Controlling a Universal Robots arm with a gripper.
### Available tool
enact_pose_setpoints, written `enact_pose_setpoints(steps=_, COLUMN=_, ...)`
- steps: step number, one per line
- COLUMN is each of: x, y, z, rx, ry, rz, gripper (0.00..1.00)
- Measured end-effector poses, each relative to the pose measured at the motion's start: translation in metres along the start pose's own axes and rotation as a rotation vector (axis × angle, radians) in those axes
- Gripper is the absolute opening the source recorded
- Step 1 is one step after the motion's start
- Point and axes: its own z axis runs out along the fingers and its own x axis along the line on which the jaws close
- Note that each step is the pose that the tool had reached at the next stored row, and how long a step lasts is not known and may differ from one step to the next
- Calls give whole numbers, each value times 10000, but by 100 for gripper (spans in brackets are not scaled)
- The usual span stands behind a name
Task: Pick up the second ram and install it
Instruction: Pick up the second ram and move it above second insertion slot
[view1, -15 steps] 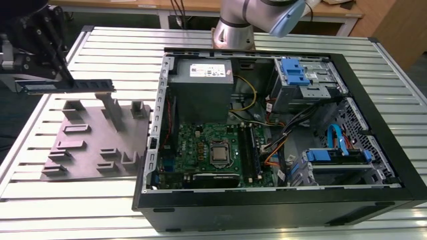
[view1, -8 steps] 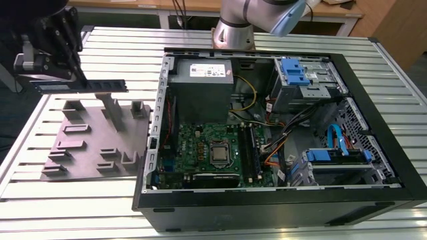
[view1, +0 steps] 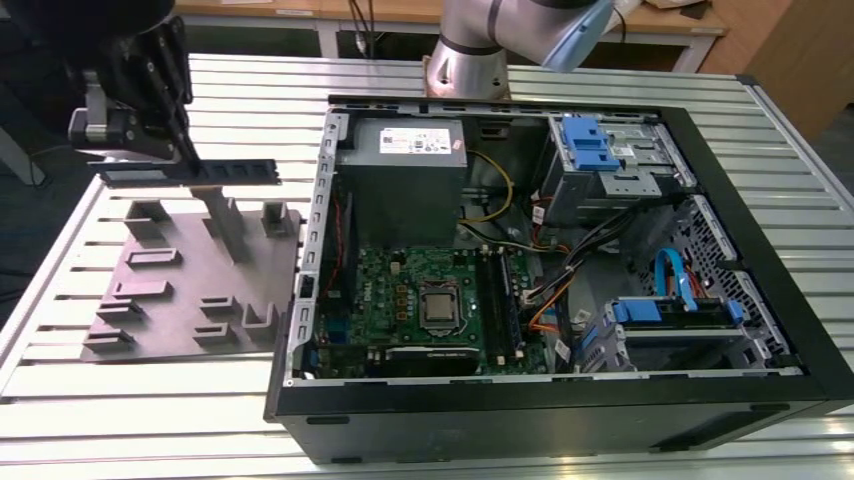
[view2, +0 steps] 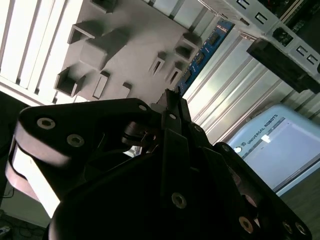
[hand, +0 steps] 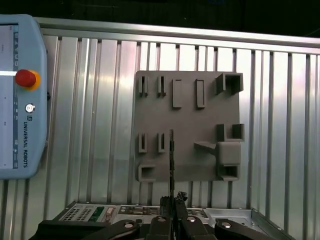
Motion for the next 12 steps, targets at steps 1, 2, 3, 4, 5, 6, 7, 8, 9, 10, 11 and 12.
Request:
enact_pose_setpoints(steps=1, x=1, y=-23, z=-1, rx=-2, ry=1, rz=0, gripper=14)
enact_pose_setpoints(steps=2, x=1, y=-45, z=-2, rx=-3, ry=1, rz=0, gripper=14)
enact_pose_setpoints(steps=3, x=2, y=-67, z=-2, rx=-3, ry=0, rz=0, gripper=14)
enact_pose_setpoints(steps=4, x=3, y=-89, z=-3, rx=-5, ry=0, rz=0, gripper=14)
enact_pose_setpoints(steps=5, x=4, y=-111, z=-3, rx=-5, ry=0, rz=0, gripper=14)
enact_pose_setpoints(steps=6, x=5, y=-136, z=-4, rx=-6, ry=0, rz=0, gripper=14)
enact_pose_setpoints(steps=7, x=5, y=-158, z=-5, rx=-8, ry=0, rz=1, gripper=14)
enact_pose_setpoints(steps=8, x=6, y=-181, z=-6, rx=-9, ry=1, rz=1, gripper=14)
enact_pose_setpoints(steps=9, x=6, y=-205, z=-6, rx=-10, ry=-1, rz=1, gripper=14)
enact_pose_setpoints(steps=10, x=6, y=-230, z=-7, rx=-11, ry=0, rz=0, gripper=14)
enact_pose_setpoints(steps=11, x=7, y=-255, z=-8, rx=-13, ry=0, rz=1, gripper=14)
enact_pose_setpoints(steps=12, x=8, y=-280, z=-9, rx=-15, ry=0, rz=1, gripper=14)
